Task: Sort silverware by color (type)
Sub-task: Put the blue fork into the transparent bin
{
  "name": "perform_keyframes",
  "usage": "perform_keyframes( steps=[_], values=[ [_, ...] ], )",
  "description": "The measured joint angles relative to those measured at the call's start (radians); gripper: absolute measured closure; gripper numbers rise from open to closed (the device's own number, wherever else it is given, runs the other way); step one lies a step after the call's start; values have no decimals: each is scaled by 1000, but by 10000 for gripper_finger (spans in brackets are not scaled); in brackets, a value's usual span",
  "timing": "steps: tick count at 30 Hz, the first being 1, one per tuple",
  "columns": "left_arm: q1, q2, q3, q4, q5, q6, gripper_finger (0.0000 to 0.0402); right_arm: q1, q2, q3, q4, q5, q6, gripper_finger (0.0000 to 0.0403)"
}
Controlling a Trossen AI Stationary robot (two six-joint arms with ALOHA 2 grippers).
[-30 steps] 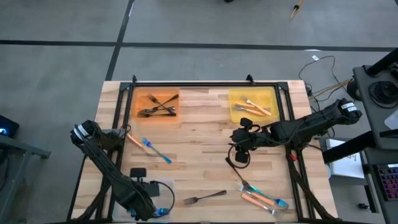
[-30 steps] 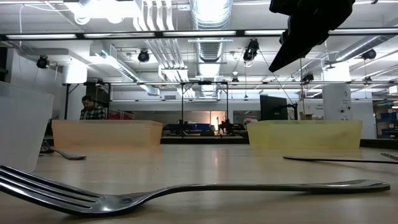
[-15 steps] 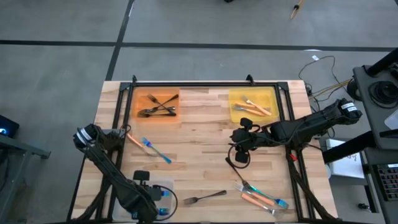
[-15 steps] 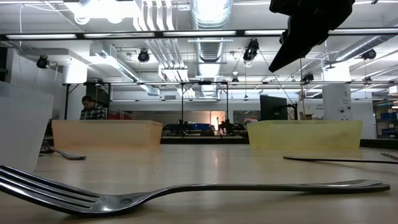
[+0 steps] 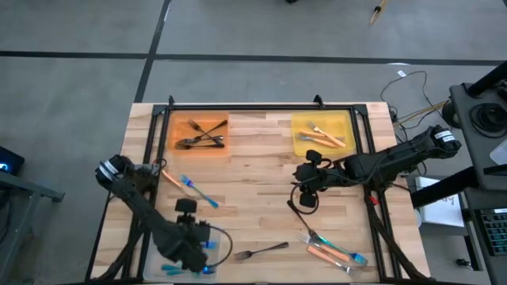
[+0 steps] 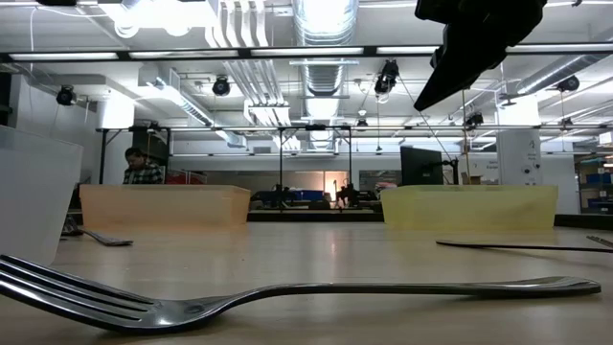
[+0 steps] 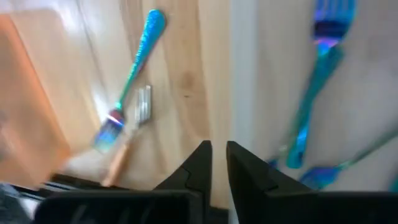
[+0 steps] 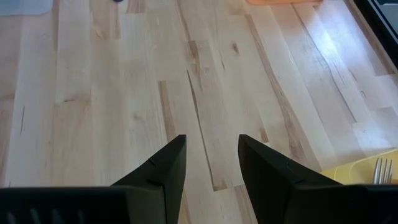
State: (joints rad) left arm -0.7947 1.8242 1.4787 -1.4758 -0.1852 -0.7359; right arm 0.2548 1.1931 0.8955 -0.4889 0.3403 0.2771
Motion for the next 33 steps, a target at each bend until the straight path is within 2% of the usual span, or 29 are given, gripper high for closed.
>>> perform_keyframes(
  steps=[6, 11, 14, 18, 23, 29, 33],
  values=[
    [102, -31, -84, 56, 0, 164, 291, 0, 0, 0, 0, 0, 0, 266],
    [166, -122, -232, 218, 2, 249, 208, 0, 0, 0, 0, 0, 0, 266],
    [201, -198, -326, 298, 2, 313, 185, 0, 0, 0, 0, 0, 0, 266],
    [263, -311, -437, 397, 12, 374, 187, 0, 0, 0, 1, 0, 0, 266],
    [360, -424, -579, 486, 12, 458, 218, 0, 0, 0, 1, 0, 0, 266],
    [476, -508, -728, 586, 13, 566, 255, 0, 0, 0, 0, 0, 0, 266],
    [518, -523, -749, 621, 31, 603, 261, 0, 0, 0, 0, 0, 0, 266]
  ],
)
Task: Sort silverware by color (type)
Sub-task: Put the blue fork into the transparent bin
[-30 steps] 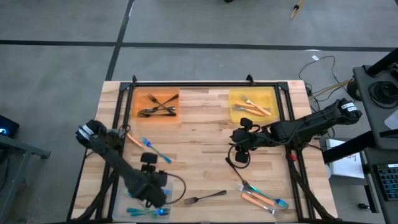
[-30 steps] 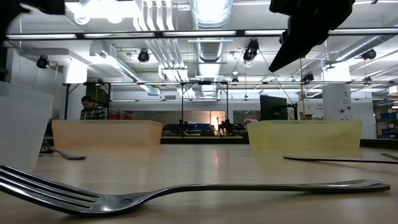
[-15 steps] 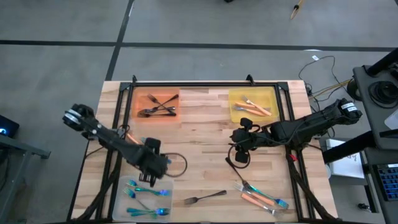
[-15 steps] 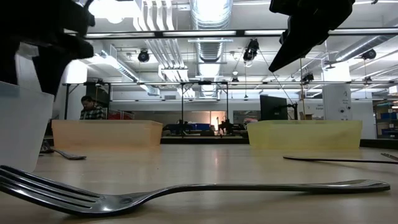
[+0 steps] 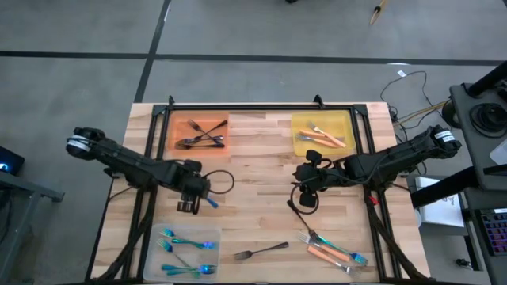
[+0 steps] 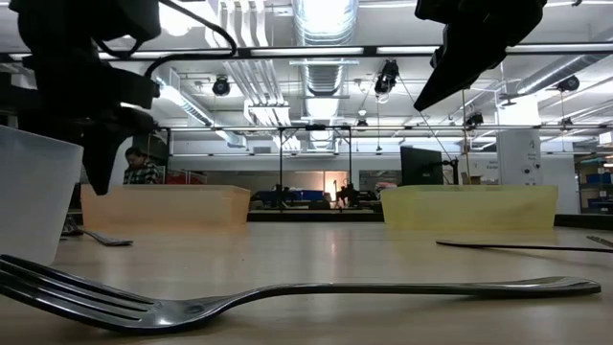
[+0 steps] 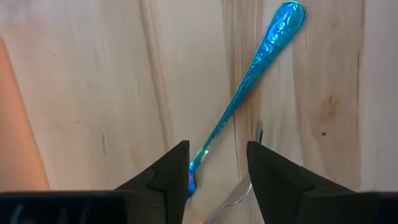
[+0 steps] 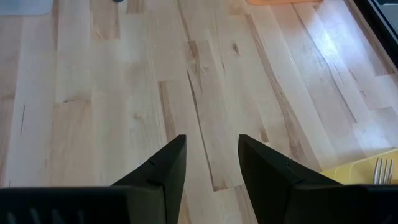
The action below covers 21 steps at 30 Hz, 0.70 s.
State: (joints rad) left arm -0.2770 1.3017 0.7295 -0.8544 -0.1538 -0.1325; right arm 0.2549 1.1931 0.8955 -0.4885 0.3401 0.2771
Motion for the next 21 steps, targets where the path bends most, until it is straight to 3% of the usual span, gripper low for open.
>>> perform_keyframes(
  steps=[14, 21],
  values=[
    [46, 121, 0, 2, 35, 26, 262, 0, 0, 0, 0, 0, 0, 266],
    [65, 188, 7, 30, 37, 129, 262, 0, 0, 0, 0, 0, 0, 266]
  ],
)
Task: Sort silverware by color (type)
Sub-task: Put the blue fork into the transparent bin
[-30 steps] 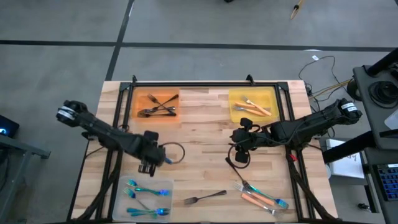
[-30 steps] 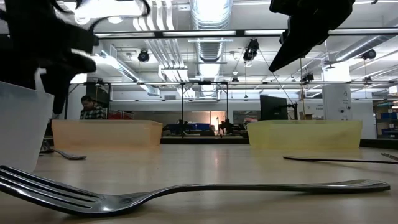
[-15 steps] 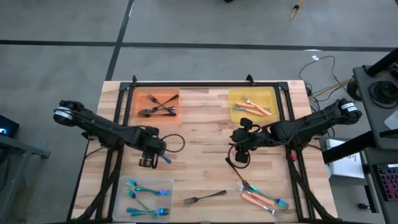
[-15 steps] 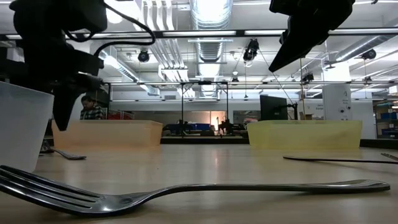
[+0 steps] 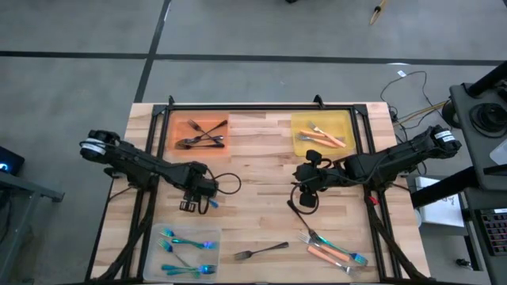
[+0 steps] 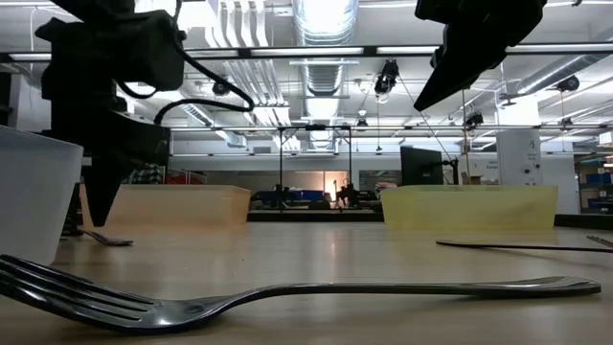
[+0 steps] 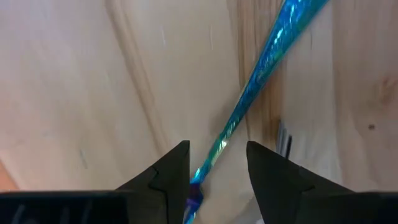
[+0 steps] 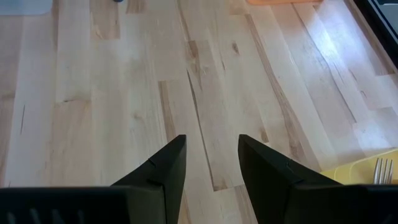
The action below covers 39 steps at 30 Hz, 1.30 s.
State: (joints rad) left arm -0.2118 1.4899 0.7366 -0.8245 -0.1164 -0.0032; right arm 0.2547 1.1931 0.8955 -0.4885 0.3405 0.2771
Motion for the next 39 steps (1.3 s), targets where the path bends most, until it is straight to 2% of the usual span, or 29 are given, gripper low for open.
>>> perform_keyframes(
  steps=[9, 12, 18, 25, 28, 31, 34, 39],
  values=[
    [43, 73, -1, 48, 56, 94, 276, 0, 0, 0, 0, 0, 0, 266],
    [66, 89, 18, 36, 93, 99, 306, 0, 0, 0, 0, 0, 0, 266],
    [109, 113, 47, 26, 102, 86, 393, 0, 0, 0, 0, 0, 0, 266],
    [122, 150, 100, -20, 101, 73, 398, 0, 0, 0, 0, 0, 0, 266],
    [122, 155, 150, -17, 16, 76, 398, 0, 0, 0, 0, 0, 0, 266],
    [124, 148, 211, -94, -49, 69, 399, 0, 0, 0, 0, 0, 0, 266],
    [117, 149, 298, -125, -39, 36, 399, 0, 0, 0, 0, 0, 0, 266],
    [59, 148, 464, -205, 36, -92, 400, 0, 0, 0, 0, 0, 0, 266]
  ],
)
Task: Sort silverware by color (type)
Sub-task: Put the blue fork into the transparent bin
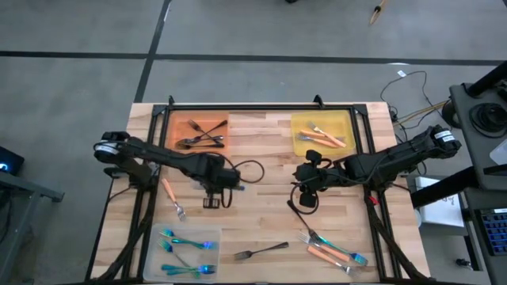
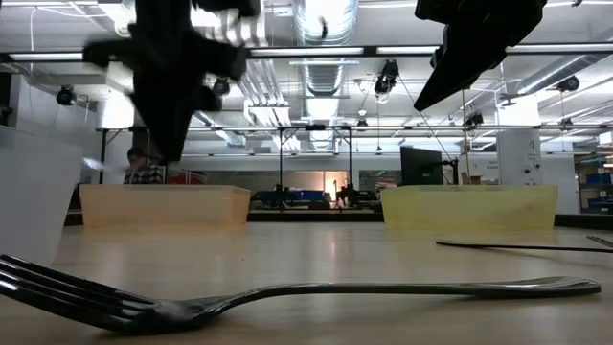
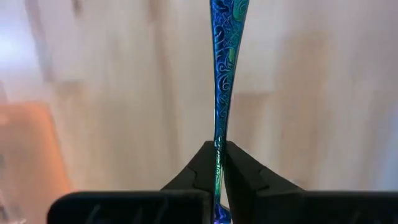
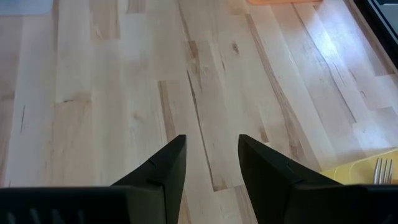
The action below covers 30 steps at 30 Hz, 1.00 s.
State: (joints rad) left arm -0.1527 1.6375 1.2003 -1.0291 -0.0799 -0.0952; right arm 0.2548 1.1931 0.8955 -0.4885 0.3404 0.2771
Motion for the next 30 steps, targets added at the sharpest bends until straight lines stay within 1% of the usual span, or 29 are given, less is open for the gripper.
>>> perform_keyframes(
  steps=[6, 9, 12, 16, 19, 24, 30],
  values=[
    [-175, -1, 199, -146, 16, -199, 400, 0, 0, 0, 0, 0, 0, 266],
    [-274, -1, 256, -203, 19, -344, 399, 0, 0, 0, 0, 0, 0, 266],
    [-363, -2, 278, -213, 30, -510, 397, 0, 0, 0, 0, 0, 0, 266],
    [-476, -2, 269, -208, 64, -708, 396, 0, 0, 0, 0, 0, 0, 266],
    [-545, -2, 237, -179, 101, -783, 396, 0, 0, 0, 0, 0, 0, 266],
    [-612, -2, 173, -63, 200, -816, 397, 0, 0, 0, 0, 0, 0, 266],
    [-623, -1, 94, 72, 262, -807, 397, 0, 0, 0, 0, 0, 0, 266]
  ],
)
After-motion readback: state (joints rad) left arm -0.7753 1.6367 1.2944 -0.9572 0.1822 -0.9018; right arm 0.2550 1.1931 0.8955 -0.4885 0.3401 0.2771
